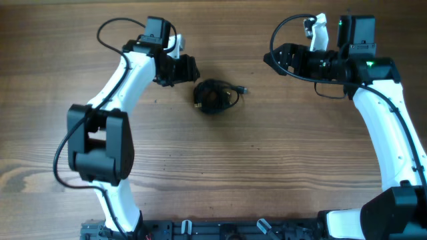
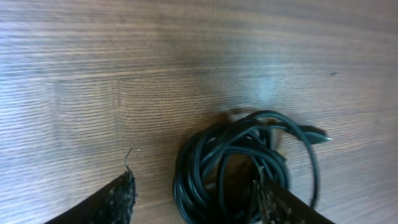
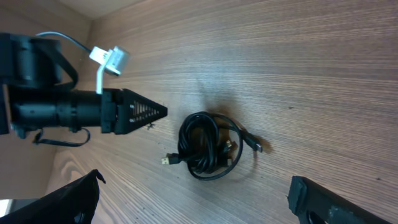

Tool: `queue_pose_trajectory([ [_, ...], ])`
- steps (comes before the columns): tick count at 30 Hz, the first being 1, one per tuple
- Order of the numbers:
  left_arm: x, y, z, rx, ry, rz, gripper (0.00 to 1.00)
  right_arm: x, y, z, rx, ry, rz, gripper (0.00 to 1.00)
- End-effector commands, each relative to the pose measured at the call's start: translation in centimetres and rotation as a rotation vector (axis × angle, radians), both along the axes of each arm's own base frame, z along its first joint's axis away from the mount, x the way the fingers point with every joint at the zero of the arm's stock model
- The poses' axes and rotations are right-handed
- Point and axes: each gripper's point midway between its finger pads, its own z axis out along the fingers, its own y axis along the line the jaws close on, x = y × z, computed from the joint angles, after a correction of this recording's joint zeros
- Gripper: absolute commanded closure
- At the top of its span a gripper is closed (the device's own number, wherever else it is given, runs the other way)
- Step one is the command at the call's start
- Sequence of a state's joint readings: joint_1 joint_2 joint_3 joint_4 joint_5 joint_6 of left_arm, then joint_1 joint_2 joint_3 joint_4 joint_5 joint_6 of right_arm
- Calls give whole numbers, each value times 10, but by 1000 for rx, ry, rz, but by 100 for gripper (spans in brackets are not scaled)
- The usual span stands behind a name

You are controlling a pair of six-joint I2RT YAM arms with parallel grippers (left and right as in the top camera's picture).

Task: Untangle cables
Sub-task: 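Raise both arms and move grippers toward the black cable coil, then grasp the black cable coil with the left gripper and lift it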

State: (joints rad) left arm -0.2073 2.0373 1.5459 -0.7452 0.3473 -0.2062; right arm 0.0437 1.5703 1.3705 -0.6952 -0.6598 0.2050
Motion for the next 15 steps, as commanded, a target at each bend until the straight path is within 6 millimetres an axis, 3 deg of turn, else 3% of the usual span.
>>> queue_pose_trajectory([
  [1,0,-12,-18,30,-5,-89,40,6,-2,0,-24,-2,-21,0],
  [3,1,-11,-33,55,12,-88,51,6,-2,0,-24,-2,-20,1],
  [15,-8,-21,-44,61,40,-116,45,7,-3,-1,-27,-3,-22,1],
])
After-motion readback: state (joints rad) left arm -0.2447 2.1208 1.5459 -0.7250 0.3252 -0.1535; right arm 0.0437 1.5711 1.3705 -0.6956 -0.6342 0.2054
